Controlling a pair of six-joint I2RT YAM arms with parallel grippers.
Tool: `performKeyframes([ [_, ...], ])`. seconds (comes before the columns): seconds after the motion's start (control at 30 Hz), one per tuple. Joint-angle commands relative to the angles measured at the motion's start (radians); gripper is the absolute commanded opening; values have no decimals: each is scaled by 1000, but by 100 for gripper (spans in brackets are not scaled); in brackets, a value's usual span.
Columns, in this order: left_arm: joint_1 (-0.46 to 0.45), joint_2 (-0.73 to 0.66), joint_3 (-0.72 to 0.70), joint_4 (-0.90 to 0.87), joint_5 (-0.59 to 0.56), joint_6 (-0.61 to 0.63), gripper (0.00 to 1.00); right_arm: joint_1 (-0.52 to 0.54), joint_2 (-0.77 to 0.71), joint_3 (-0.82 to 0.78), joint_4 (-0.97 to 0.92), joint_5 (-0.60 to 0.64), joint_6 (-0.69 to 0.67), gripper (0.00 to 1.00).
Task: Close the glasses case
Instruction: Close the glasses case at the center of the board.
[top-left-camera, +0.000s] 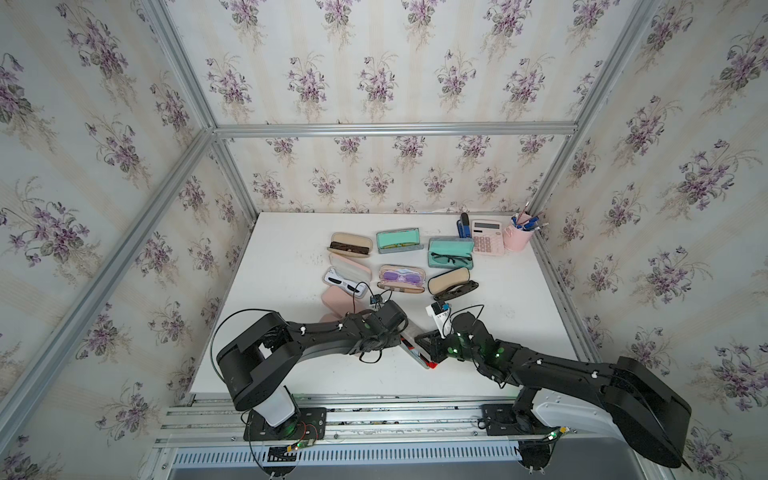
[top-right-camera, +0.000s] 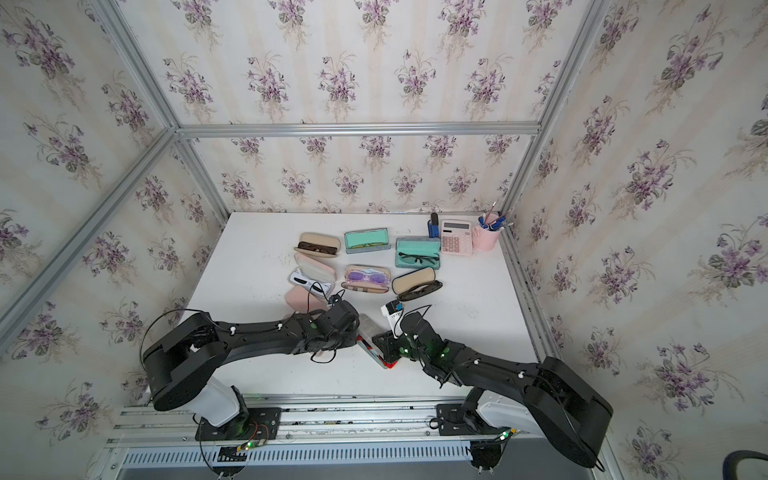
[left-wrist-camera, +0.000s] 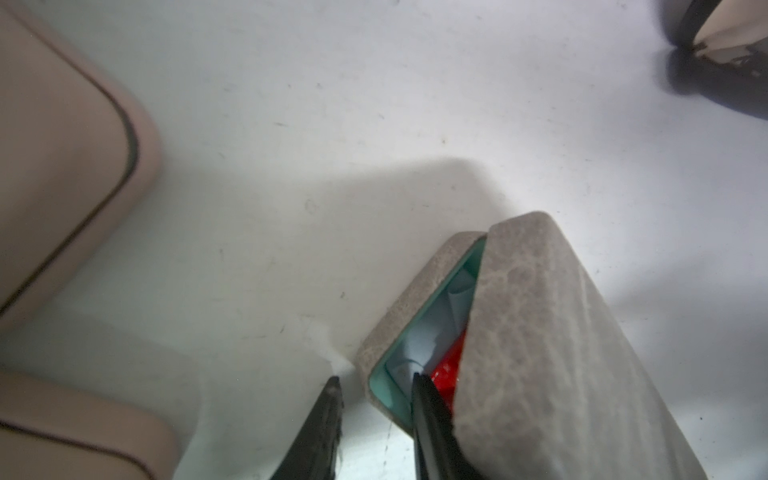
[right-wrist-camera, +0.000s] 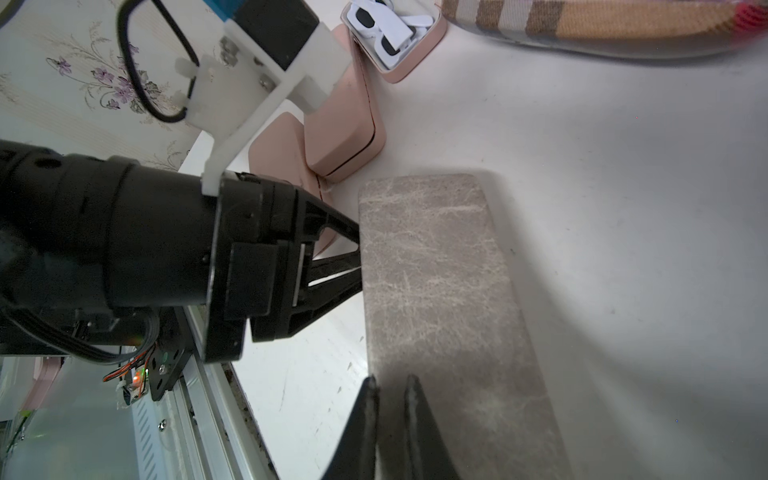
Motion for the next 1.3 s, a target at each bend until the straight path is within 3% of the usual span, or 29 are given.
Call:
performKeyframes([
  [0.0,0,3,-7,-62,29,3,32,6,20,-8,-155,15,-1,14],
  [1.27,-5,-29,-64,15,46,-30,32,106,149,3,-105,85,28,15],
])
